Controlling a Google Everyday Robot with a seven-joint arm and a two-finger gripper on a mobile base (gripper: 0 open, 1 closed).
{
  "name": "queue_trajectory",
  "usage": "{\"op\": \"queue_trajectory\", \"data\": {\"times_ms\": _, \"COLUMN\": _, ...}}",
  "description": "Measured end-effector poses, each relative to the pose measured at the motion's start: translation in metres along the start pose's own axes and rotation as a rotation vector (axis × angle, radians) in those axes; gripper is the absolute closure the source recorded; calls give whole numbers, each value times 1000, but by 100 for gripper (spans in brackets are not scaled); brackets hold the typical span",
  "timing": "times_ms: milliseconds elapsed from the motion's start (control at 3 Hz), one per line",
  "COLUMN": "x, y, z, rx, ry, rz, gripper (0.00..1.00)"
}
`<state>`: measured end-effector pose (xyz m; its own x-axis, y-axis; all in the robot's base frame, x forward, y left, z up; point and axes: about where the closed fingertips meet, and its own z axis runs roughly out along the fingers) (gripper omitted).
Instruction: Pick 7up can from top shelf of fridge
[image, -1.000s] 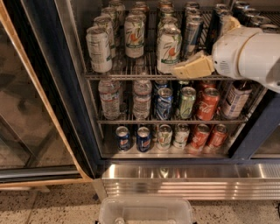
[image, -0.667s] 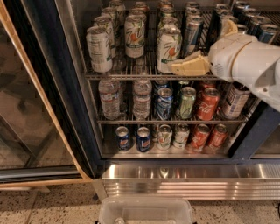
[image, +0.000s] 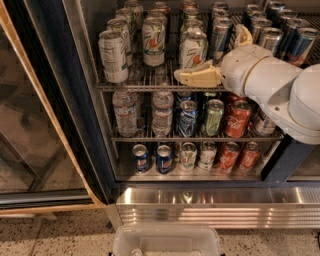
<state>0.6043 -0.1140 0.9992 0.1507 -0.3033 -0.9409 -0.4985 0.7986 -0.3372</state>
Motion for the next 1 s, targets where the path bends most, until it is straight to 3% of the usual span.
{"op": "queue_trajectory", "data": {"times_ms": 667, "x": -4, "y": 8, "z": 4, "rx": 8, "ry": -35, "rz": 15, "gripper": 0}}
{"op": "queue_trajectory", "data": {"times_ms": 1000, "x": -7, "y": 25, "z": 0, "rx": 40, "ry": -69, "rz": 39, "gripper": 0}}
